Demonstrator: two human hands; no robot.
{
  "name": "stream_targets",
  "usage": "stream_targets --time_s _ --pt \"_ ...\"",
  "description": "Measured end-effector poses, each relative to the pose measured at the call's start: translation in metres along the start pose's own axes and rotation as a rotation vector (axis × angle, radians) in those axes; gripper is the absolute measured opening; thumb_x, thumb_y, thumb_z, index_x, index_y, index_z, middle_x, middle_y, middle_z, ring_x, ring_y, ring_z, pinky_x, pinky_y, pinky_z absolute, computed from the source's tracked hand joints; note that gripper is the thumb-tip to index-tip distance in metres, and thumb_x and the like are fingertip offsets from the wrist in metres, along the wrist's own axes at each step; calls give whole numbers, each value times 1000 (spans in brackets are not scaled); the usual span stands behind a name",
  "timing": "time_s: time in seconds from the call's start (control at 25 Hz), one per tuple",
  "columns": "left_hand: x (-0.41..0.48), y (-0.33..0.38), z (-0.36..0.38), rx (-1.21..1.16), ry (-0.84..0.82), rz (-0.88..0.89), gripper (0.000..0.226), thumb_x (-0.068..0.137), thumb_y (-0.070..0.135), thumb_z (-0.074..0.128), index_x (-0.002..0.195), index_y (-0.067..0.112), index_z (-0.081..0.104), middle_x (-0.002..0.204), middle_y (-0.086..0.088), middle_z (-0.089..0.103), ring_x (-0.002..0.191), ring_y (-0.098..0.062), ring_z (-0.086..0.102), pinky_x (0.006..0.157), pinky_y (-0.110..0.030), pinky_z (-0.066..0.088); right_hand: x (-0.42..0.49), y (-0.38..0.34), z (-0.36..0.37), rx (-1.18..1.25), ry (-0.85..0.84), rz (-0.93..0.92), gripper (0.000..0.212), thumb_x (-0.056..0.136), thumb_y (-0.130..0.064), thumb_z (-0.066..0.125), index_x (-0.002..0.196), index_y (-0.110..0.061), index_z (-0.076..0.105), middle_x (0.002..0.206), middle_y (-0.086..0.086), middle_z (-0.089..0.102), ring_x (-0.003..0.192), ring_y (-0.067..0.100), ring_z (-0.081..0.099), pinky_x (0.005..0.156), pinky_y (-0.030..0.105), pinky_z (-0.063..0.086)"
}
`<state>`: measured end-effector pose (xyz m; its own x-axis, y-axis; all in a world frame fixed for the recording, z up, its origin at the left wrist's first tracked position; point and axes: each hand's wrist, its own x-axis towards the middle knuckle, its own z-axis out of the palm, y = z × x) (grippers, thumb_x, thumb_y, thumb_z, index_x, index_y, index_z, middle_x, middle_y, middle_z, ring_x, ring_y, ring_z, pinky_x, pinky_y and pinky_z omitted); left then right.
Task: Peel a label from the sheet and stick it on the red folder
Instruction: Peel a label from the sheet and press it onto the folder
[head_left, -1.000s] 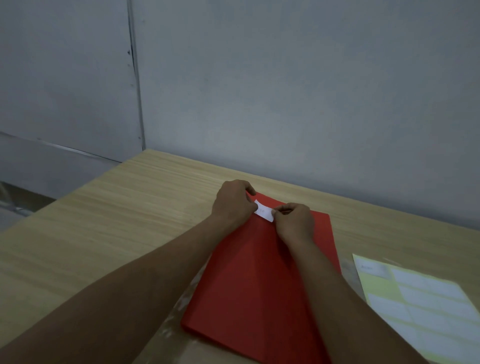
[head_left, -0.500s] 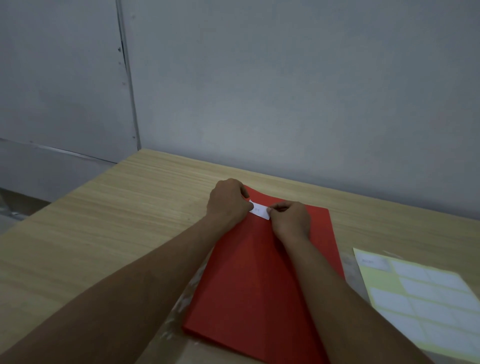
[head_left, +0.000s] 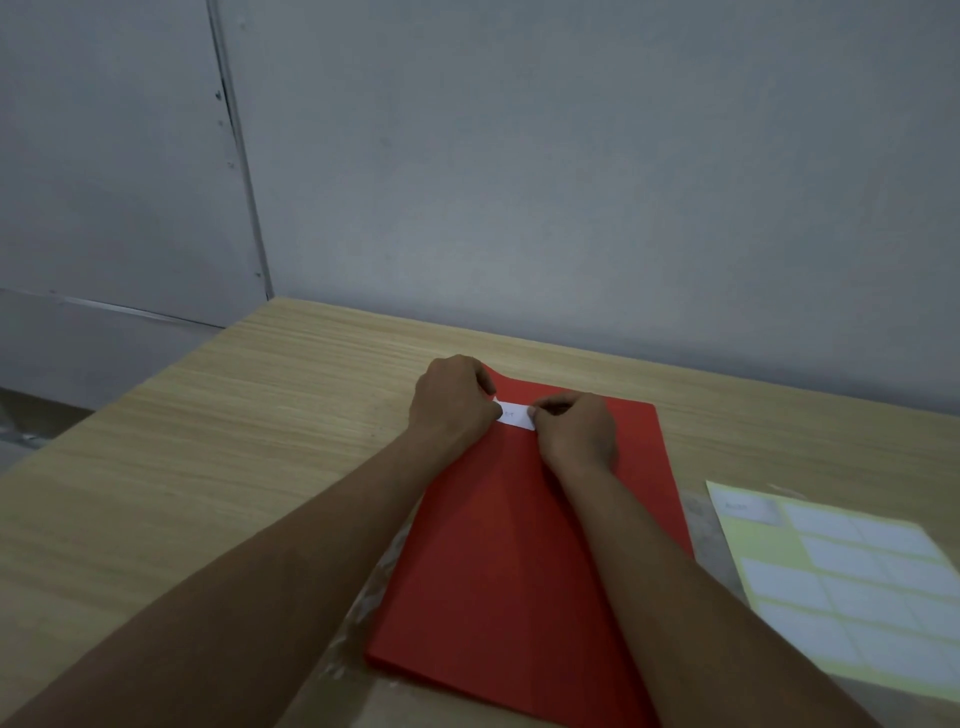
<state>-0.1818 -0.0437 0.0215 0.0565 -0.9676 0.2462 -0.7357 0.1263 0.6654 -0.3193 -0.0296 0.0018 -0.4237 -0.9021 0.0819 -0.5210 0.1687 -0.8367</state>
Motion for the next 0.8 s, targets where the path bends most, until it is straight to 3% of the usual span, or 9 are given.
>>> stream_targets --time_s 0.6,0.8 --pt "-7 -10 7 -28 43 100 22 67 6 66 87 13 73 75 2 70 76 -16 65 70 -34 53 -10 1 0 -33 70 -100 11 81 -23 75 87 -25 66 75 -13 65 89 17 68 92 41 50" --pt "-4 -12 8 88 14 162 22 78 11 64 94 16 79 94 -9 61 89 -22 58 79 -35 49 -12 1 0 -54 72 -115 11 82 -24 74 85 -27 63 73 -13 63 88 18 67 92 43 50"
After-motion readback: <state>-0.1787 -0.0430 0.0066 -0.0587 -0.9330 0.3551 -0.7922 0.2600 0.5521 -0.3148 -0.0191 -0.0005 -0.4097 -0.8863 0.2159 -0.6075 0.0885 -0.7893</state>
